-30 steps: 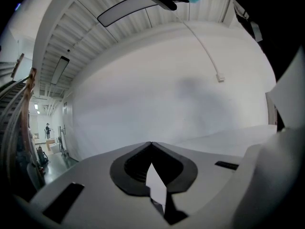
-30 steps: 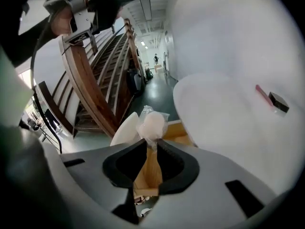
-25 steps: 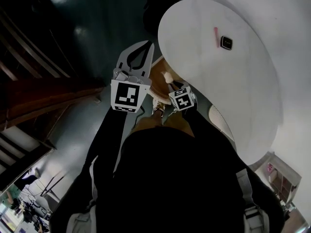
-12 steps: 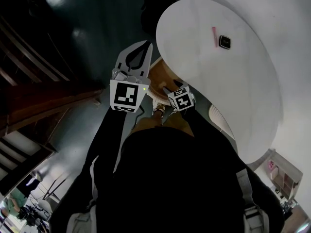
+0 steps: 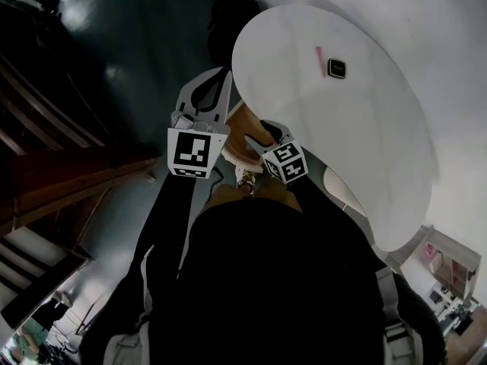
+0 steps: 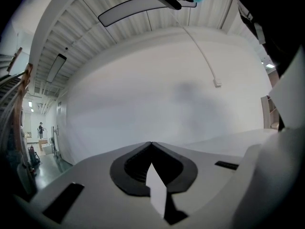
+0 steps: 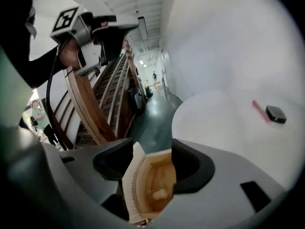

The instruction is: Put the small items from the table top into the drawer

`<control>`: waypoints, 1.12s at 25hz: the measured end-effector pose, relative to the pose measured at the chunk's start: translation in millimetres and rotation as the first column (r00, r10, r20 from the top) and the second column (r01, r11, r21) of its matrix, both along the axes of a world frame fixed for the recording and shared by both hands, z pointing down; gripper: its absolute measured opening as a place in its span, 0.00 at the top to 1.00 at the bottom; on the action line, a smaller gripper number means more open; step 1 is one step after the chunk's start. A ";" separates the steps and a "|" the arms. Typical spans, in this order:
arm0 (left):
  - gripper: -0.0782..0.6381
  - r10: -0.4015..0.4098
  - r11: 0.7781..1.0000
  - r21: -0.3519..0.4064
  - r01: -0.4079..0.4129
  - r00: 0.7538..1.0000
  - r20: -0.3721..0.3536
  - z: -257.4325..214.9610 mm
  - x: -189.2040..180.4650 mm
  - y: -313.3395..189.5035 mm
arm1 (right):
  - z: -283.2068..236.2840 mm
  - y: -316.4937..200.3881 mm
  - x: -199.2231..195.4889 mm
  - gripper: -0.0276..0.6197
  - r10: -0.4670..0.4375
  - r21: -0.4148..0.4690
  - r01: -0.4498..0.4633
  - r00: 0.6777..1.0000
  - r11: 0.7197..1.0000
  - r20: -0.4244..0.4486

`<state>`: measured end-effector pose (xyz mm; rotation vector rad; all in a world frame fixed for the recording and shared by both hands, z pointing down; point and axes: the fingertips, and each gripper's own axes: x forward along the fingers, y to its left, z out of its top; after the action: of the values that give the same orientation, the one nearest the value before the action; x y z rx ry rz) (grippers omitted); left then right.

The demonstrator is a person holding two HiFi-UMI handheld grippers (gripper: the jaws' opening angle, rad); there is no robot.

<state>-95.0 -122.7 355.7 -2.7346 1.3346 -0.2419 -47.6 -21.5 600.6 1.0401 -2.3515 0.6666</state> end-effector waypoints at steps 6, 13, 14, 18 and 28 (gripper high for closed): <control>0.87 0.052 0.998 0.038 -0.052 0.999 0.000 -18.3 21.9 -8.5 | -132.9 -59.6 58.9 0.56 0.197 0.333 -0.212 0.977 0.919 0.079; 0.87 0.084 0.995 0.062 -0.084 0.996 0.008 -31.6 58.0 -20.7 | -254.8 -82.6 137.0 0.56 0.336 0.567 -0.360 0.930 0.741 0.151; 0.87 0.083 0.994 0.064 -0.084 0.996 0.005 -34.1 61.7 -22.1 | -266.4 -82.9 143.8 0.56 0.343 0.587 -0.367 0.926 0.722 0.156; 0.87 0.100 0.991 0.089 -0.100 0.995 0.001 -45.4 81.1 -26.4 | -302.4 -82.9 162.7 0.56 0.335 0.648 -0.359 0.927 0.672 0.167; 0.87 0.125 0.986 0.103 -0.129 0.991 0.045 -44.1 106.7 -30.0 | -274.0 -104.5 177.3 0.56 0.360 0.584 -0.360 0.925 0.728 0.122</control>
<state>11.7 -152.7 311.6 -2.6994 1.1242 -0.2067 129.7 -126.0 326.6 1.8047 -2.4313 0.0095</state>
